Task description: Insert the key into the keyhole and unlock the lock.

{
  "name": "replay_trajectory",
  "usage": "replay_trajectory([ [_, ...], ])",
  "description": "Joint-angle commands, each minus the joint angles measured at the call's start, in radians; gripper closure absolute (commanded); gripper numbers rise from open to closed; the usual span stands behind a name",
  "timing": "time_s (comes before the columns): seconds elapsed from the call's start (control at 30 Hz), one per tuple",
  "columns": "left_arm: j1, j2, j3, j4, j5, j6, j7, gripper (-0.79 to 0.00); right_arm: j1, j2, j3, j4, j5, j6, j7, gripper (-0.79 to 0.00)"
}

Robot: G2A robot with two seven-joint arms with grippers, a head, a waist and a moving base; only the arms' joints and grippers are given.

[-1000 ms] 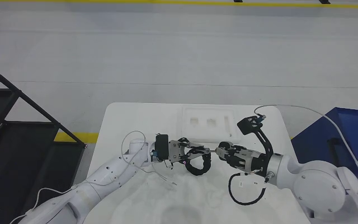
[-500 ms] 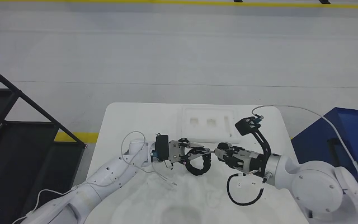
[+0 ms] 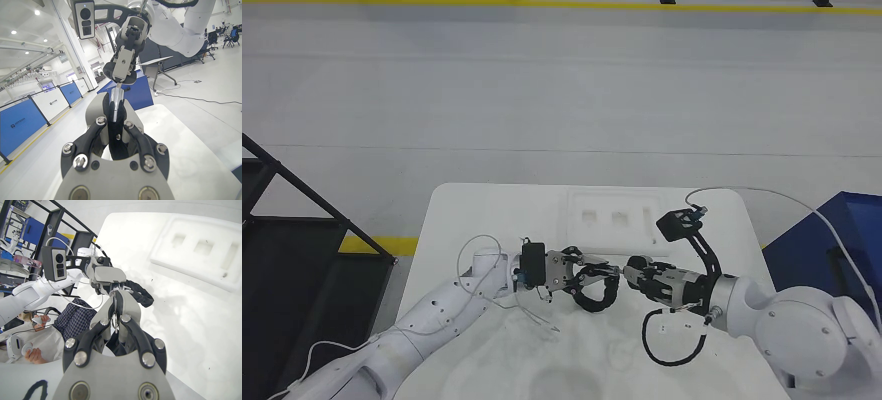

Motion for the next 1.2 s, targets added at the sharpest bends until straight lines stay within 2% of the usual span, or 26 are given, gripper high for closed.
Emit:
replay_trajectory([
  [0.0, 0.002, 0.0, -0.003, 0.0, 0.004, -0.003, 0.001, 0.0, 0.002, 0.0, 0.0, 0.0, 0.007, 0.002, 0.002, 0.0],
  [0.53, 0.008, -0.005, -0.015, -0.002, 0.047, -0.021, 0.029, 0.0, 0.048, -0.005, -0.013, 0.063, 0.098, -0.024, 0.034, 0.0],
  [0.93, 0.007, -0.011, -0.02, 0.006, 0.054, -0.03, 0.033, 0.0, 0.08, -0.007, -0.036, 0.086, 0.106, -0.015, 0.041, 0.0],
  [0.97, 0.008, -0.012, -0.021, 0.009, 0.051, -0.033, 0.034, 0.0, 0.081, -0.007, -0.036, 0.087, 0.107, -0.015, 0.038, -0.339],
  [1.0, 0.009, -0.013, -0.021, 0.012, 0.046, -0.035, 0.035, 0.0, 0.081, -0.007, -0.036, 0.088, 0.11, -0.014, 0.036, -0.539],
  [1.03, 0.01, -0.014, -0.022, 0.016, 0.04, -0.041, 0.035, 0.0, 0.081, -0.007, -0.036, 0.088, 0.111, -0.014, 0.033, -0.785],
  [1.17, 0.014, -0.018, -0.027, 0.033, 0.002, -0.056, 0.034, 0.0, 0.083, -0.008, -0.031, 0.095, 0.125, -0.025, 0.022, -0.785],
])
